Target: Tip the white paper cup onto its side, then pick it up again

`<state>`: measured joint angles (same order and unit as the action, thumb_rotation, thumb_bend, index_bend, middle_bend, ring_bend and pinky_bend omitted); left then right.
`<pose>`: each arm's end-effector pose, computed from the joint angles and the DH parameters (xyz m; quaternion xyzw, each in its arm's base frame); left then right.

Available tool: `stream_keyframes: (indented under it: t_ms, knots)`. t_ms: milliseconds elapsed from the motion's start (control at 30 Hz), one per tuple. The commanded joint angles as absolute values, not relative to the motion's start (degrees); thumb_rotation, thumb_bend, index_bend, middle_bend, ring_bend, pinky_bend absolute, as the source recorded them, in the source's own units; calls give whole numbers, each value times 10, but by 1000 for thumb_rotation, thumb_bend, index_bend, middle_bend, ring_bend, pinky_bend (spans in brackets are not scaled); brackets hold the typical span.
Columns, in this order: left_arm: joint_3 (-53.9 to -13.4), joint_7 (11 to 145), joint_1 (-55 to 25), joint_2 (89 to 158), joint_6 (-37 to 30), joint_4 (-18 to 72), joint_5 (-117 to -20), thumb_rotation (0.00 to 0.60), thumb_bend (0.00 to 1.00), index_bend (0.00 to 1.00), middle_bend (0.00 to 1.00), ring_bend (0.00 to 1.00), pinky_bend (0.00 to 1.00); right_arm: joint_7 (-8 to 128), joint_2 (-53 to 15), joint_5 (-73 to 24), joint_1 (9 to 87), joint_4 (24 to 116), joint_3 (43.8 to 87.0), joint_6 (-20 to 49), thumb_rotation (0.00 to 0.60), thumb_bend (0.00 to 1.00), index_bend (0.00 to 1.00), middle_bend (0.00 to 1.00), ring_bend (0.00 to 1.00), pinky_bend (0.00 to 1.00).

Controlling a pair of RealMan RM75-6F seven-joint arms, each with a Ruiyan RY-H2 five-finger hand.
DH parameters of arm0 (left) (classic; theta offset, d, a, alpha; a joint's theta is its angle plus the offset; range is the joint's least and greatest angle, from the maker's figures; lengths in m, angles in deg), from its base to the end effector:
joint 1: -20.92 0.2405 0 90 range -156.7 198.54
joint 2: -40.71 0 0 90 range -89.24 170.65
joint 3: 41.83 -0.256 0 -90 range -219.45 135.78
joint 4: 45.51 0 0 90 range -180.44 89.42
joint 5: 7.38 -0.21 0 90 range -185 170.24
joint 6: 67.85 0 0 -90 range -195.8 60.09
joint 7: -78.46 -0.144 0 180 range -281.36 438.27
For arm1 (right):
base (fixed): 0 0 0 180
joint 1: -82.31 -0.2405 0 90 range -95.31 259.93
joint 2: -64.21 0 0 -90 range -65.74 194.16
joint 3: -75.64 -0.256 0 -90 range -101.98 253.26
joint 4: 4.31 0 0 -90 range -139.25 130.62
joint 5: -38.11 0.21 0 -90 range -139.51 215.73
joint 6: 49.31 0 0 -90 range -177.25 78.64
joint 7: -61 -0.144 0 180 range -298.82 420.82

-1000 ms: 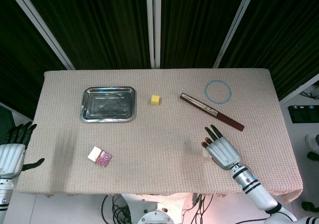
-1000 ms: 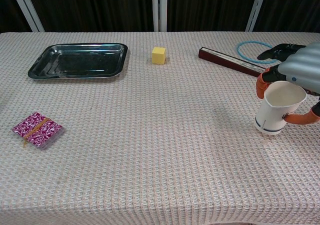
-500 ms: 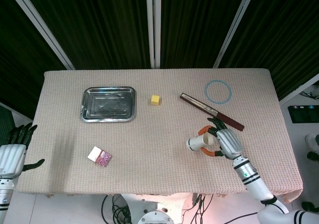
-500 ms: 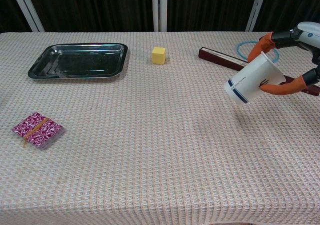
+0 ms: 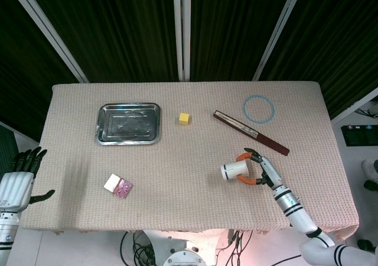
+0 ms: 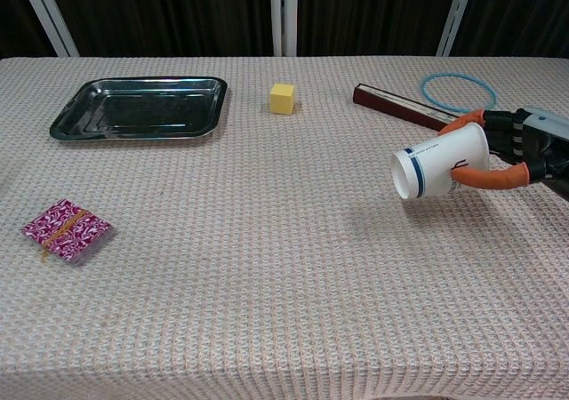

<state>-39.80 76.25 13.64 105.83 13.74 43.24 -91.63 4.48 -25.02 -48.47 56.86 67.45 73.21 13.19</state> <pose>-0.3229 0.1923 0.1517 -0.6206 -0.3779 -0.3500 0.5912 -0.2594 -0.2768 -0.0094 0.4578 -0.6936 0.5210 0.1944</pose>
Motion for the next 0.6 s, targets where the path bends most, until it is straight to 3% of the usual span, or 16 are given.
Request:
stream_keyframes:
  t_ms: [33, 67, 167, 267, 433, 600]
  knots:
    - [-398, 764, 137, 1058, 137, 431, -915, 600, 84, 56, 15, 0, 73, 43, -262, -502, 569, 653, 742, 143, 600, 170, 263, 289, 10, 0]
    - [-397, 764, 137, 1058, 138, 431, -915, 600, 83, 56, 15, 0, 73, 44, -262, -508, 569, 649, 744, 147, 600, 138, 146, 224, 1, 0]
    - [-397, 765, 136, 1057, 138, 432, -915, 600, 84, 56, 15, 0, 73, 55, -262, -520, 570, 638, 746, 165, 600, 50, 0, 61, 0, 0]
    - [-397, 765, 136, 1057, 137, 433, -914, 600, 83, 56, 15, 0, 73, 85, -253, -533, 570, 634, 749, 182, 600, 27, 0, 3, 0, 0]
    - [-397, 767, 137, 1056, 136, 434, -912, 600, 84, 56, 15, 0, 73, 168, -216, -559, 568, 666, 747, 217, 600, 26, 0, 0, 0, 0]
    - [-396, 769, 137, 1054, 135, 436, -910, 600, 84, 56, 15, 0, 73, 368, -119, -587, 538, 790, 751, 179, 600, 26, 0, 29, 0, 0]
